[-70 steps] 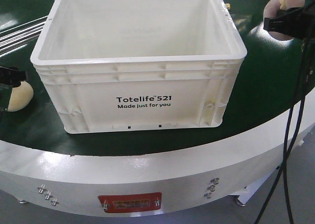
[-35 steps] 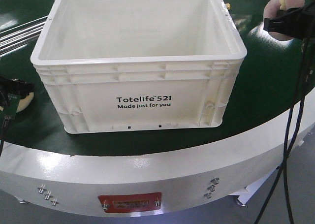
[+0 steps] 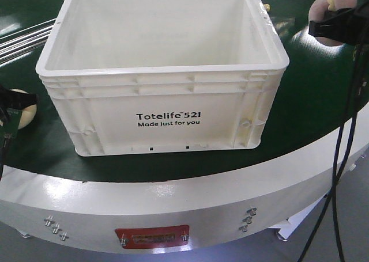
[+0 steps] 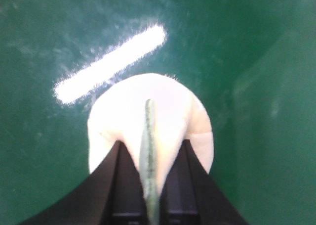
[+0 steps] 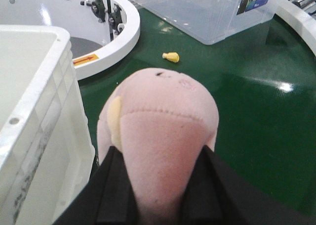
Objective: Place moving items into box and shelve
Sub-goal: 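Grasp the cream green-striped plush ball with the left gripper, then carry both plush balls over the crate and release them inside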
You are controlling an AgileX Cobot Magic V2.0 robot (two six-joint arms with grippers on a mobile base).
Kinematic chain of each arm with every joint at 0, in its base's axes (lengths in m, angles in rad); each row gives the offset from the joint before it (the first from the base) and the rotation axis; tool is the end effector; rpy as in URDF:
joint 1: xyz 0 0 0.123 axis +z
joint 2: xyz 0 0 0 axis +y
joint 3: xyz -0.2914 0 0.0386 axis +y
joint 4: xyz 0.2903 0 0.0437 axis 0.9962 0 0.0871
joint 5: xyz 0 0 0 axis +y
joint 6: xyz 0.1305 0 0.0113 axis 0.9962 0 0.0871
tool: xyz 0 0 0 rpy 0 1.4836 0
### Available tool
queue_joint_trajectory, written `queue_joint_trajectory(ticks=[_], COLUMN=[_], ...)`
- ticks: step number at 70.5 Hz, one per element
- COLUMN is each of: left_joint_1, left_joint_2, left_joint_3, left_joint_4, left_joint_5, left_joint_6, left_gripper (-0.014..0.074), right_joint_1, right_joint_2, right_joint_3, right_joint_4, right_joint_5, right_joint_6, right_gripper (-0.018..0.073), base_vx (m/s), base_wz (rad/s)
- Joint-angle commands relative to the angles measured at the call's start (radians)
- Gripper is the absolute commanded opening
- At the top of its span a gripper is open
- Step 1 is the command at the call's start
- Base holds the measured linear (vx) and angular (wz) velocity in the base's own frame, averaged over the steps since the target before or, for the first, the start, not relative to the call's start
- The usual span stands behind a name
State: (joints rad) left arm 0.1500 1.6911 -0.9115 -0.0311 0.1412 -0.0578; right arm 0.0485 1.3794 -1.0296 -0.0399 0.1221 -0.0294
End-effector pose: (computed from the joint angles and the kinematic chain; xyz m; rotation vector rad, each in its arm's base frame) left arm 0.3941 0.0590 0.1376 -0.2841 2.3876 0.0233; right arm 0.3911 0.0183 0.3087 -0.1116 1.9523 -0.0183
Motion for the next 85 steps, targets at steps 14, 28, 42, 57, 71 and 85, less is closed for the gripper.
queue_joint_trajectory(ticks=[14,28,42,57,71,85], left_joint_1=[-0.008,-0.008,-0.08,-0.251,-0.377,-0.466], left_joint_2=[-0.229,-0.349,-0.414,-0.409,-0.357,-0.298], left_joint_3=[-0.024,-0.024,-0.027,-0.027,-0.027,-0.027], left_joint_4=[-0.082,-0.081,-0.022,0.117,0.126,0.126], left_joint_5=[-0.238,-0.383,-0.553,-0.623,-0.642,-0.64], left_joint_6=[-0.008,-0.007,-0.007,-0.059,-0.138,-0.139], left_gripper=[-0.0027,-0.0027,-0.0027,-0.0026,-0.0026,-0.0026], right_joint_1=[-0.005,-0.005,0.048,0.194,0.316,0.389], right_joint_2=[-0.038,-0.038,-0.038,-0.034,-0.01,0.029], right_joint_3=[-0.093,-0.151,-0.161,-0.161,-0.16,-0.16], right_joint_4=[-0.003,-0.001,-0.005,-0.005,-0.005,-0.005], right_joint_5=[-0.107,-0.107,-0.147,-0.176,-0.174,-0.174], right_joint_6=[-0.008,-0.008,-0.017,-0.034,-0.034,-0.034], right_gripper=[-0.0012,-0.0012,-0.0012,-0.0012,-0.0012,-0.0012], base_vx=[0.0,0.0,0.0,0.0,0.0,0.0], base_wz=[0.0,0.0,0.0,0.0,0.0,0.0])
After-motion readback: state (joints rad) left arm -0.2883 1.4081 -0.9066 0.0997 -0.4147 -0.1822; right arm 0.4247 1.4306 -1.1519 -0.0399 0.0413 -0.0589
